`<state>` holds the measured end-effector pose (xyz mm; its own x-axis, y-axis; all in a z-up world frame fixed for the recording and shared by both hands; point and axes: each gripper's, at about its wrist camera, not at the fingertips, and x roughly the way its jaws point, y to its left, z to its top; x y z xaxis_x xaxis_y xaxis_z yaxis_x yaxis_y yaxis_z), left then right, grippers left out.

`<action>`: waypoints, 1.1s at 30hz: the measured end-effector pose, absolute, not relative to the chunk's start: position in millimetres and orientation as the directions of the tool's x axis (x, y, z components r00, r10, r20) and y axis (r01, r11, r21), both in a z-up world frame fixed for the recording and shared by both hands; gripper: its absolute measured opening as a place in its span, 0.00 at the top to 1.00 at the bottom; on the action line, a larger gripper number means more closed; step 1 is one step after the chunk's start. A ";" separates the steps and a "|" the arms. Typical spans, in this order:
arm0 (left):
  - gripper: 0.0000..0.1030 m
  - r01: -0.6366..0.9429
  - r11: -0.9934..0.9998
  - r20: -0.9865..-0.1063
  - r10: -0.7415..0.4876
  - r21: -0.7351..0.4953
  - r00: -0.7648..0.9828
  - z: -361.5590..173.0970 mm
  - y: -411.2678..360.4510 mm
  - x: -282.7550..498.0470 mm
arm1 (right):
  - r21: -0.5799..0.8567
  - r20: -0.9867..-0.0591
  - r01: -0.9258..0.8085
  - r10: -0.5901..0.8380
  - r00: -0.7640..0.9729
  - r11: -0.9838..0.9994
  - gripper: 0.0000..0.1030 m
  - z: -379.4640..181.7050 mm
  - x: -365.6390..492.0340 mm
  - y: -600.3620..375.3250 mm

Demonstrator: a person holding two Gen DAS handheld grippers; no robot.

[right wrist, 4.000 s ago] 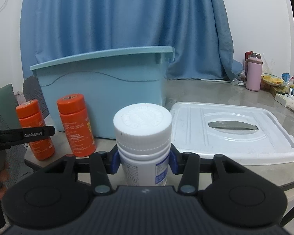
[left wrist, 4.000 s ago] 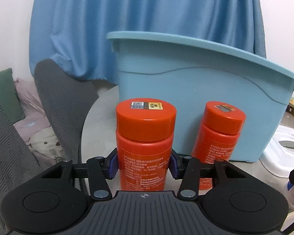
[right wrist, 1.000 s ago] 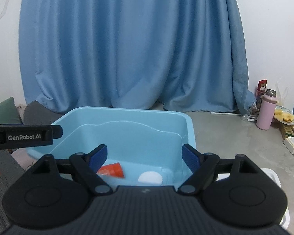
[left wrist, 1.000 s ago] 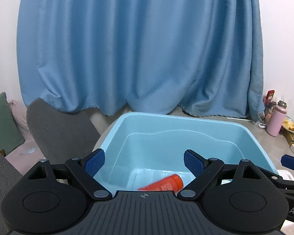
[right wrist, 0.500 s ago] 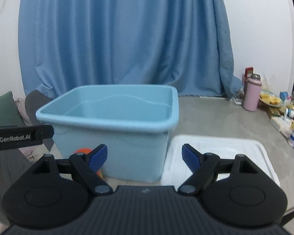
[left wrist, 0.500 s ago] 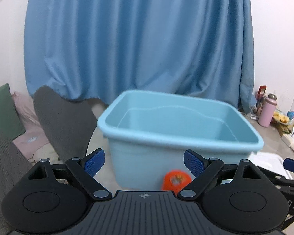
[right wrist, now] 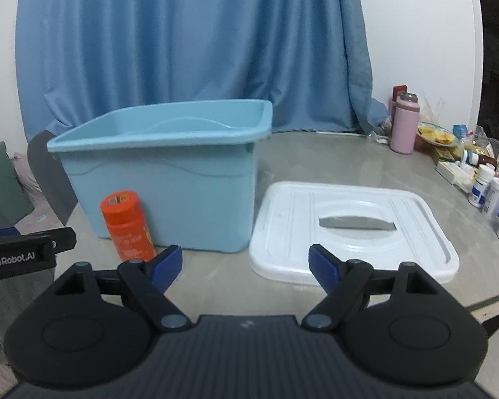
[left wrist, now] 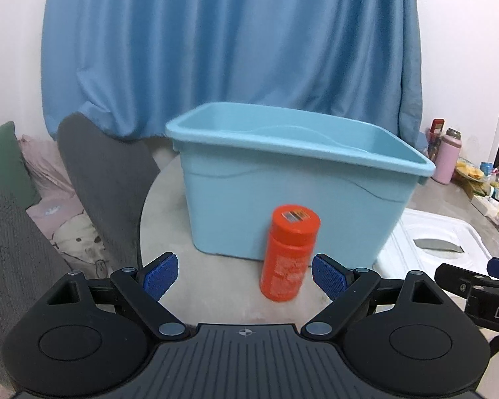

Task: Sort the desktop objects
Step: 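Move the left tool back and grasp the second orange bottle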

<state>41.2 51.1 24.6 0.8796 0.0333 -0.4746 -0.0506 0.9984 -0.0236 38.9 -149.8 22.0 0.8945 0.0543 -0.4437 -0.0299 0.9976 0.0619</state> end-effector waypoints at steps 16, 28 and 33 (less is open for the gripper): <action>0.13 -0.032 0.999 -0.470 0.019 -0.020 0.883 -10.7 32.3 62.2 | 0.051 -0.479 -0.015 0.037 0.877 0.999 0.19 -3.1 41.1 -158.9; 0.14 -0.011 1.000 -0.462 0.006 -0.008 0.887 -20.5 20.2 96.4 | 0.049 -0.476 0.006 0.019 0.879 0.999 0.19 -5.8 51.8 -170.7; 0.15 -0.008 1.000 -0.459 0.005 -0.005 0.888 -24.4 16.3 111.5 | 0.048 -0.480 0.015 0.010 0.877 0.999 0.19 -8.7 59.2 -176.2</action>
